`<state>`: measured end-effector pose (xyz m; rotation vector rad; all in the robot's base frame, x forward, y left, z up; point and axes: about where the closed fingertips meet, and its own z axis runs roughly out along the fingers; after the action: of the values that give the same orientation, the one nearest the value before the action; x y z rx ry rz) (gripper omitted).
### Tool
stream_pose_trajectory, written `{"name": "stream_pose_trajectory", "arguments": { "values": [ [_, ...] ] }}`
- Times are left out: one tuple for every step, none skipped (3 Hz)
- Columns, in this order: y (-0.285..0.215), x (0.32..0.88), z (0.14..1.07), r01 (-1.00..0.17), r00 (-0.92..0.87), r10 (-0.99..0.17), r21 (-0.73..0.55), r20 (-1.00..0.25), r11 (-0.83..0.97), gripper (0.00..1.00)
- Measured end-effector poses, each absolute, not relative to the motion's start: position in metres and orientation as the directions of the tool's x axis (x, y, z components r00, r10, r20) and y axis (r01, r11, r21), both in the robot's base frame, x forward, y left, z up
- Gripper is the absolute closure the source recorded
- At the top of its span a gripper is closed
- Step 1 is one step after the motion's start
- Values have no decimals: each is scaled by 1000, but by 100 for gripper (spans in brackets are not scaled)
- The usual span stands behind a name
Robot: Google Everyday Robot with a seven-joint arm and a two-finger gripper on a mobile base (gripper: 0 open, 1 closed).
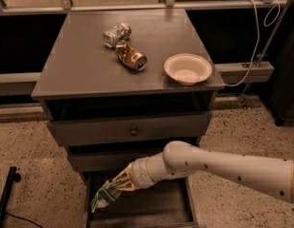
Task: Pick green jalapeno chip bag from bottom drawer and place on counter
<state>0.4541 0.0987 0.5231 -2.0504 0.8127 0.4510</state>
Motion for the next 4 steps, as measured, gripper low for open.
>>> {"name": "stream_pose_trajectory", "arguments": {
  "values": [
    [102,455,536,-692,721,-364,-591,-589,-414,100],
    [107,453,606,-638,770,-373,-623,-518,-452,100],
    [108,460,680,-549,835,-372,-659,-405,-515,100],
    [103,481,779,-497,861,-421,-650,-287,-574,100]
  ]
}}
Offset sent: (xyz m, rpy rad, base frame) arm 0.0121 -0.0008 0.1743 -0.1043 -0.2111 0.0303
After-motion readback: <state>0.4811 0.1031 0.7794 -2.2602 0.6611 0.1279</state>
